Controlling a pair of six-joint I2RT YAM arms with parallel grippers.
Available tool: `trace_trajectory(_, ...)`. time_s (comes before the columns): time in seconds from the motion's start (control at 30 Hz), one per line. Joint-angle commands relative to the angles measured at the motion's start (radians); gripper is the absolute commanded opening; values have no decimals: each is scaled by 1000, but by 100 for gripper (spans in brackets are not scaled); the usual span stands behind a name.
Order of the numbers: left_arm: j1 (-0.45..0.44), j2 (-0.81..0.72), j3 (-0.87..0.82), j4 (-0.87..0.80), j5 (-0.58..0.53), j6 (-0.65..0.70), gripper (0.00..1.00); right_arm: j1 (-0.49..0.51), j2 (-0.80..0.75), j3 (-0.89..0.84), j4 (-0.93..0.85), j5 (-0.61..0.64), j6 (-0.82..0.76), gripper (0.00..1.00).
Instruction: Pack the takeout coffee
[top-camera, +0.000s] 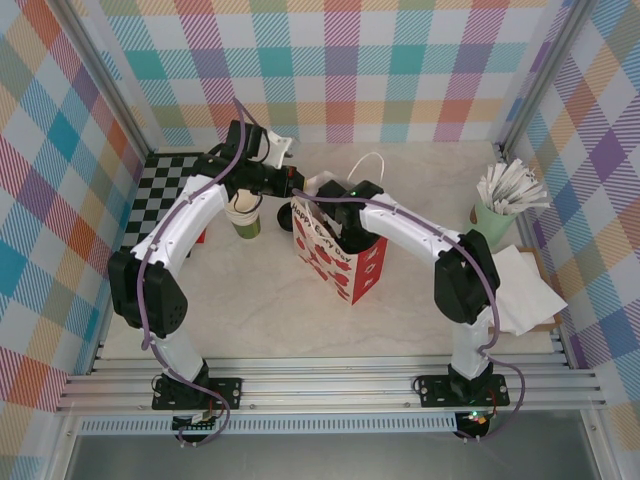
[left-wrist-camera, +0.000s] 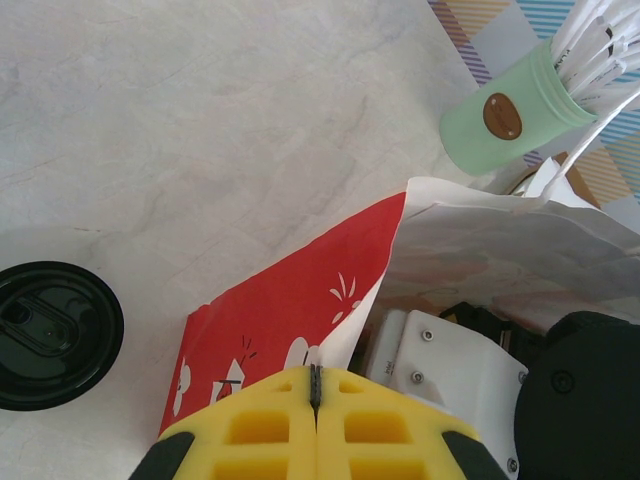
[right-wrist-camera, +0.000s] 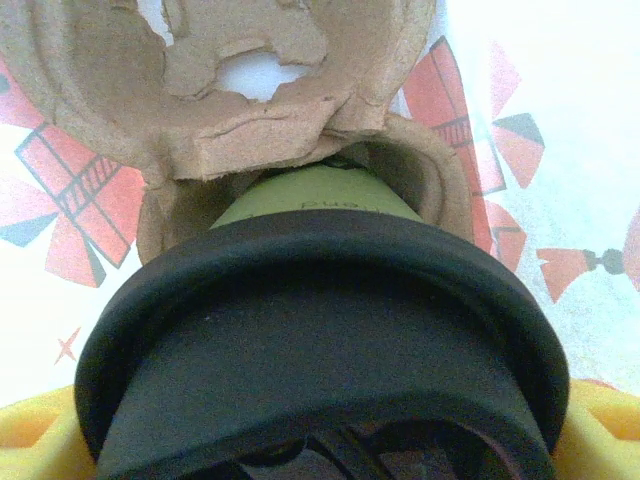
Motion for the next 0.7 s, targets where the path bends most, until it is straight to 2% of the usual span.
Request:
trace_trajectory(0.0,4,28,-1,-31,16,-1,0,-2,-28,-16,50,14,-8,22)
trace_trajectory(0.67,5,30,-2,-28,16,0,0,-2,-5,-60,55,13,-6,22)
